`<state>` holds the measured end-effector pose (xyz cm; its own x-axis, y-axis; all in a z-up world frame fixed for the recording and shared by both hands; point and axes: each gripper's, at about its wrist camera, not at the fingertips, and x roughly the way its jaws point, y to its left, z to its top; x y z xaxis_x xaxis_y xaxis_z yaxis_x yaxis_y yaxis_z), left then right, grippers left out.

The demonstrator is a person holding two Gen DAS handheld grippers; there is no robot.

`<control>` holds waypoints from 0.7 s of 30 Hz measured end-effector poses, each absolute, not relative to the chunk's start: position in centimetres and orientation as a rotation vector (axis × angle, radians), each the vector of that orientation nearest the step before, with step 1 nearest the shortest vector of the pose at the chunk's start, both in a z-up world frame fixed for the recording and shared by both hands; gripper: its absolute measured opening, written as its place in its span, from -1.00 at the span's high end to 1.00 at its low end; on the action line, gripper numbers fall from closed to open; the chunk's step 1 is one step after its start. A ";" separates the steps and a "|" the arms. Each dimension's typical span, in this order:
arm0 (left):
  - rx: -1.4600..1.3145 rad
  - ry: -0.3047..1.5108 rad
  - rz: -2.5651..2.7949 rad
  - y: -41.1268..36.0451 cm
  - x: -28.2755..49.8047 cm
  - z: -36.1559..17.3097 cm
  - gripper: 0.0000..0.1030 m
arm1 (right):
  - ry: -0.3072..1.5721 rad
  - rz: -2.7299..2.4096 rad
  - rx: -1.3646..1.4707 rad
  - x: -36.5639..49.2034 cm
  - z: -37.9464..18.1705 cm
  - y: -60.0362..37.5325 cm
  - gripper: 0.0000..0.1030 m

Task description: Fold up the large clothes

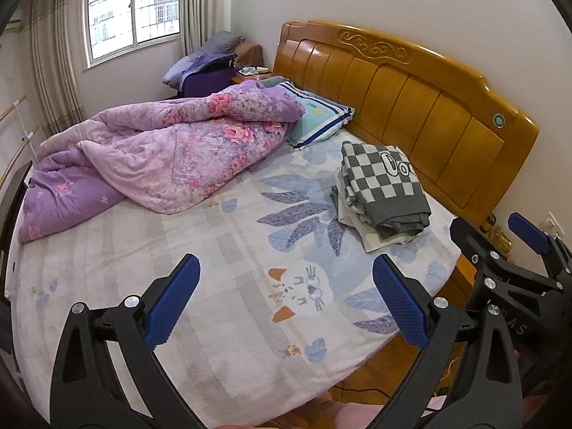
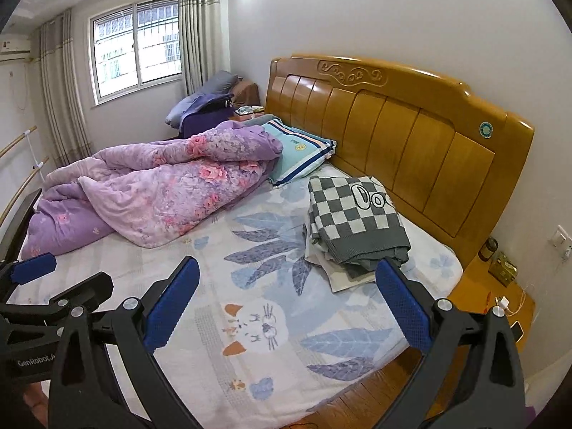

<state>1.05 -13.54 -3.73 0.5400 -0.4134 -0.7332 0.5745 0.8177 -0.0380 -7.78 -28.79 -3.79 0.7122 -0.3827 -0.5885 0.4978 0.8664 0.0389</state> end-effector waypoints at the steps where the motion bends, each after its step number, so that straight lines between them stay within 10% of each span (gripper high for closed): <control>1: 0.222 0.808 -0.589 -13.6 1.1 -3.8 -0.89 | 0.607 -0.490 0.202 -7.6 -3.8 -28.9 -0.85; 21: 0.232 0.823 -0.580 -13.6 2.0 -4.1 -0.89 | 0.616 -0.492 0.213 -7.5 -4.1 -28.7 -0.85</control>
<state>1.96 -13.65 -4.12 0.5368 -0.3949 -0.7456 0.5693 0.8217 -0.0253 -7.45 -28.73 -4.06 0.7061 -0.3776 -0.5990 0.5014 0.8640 0.0464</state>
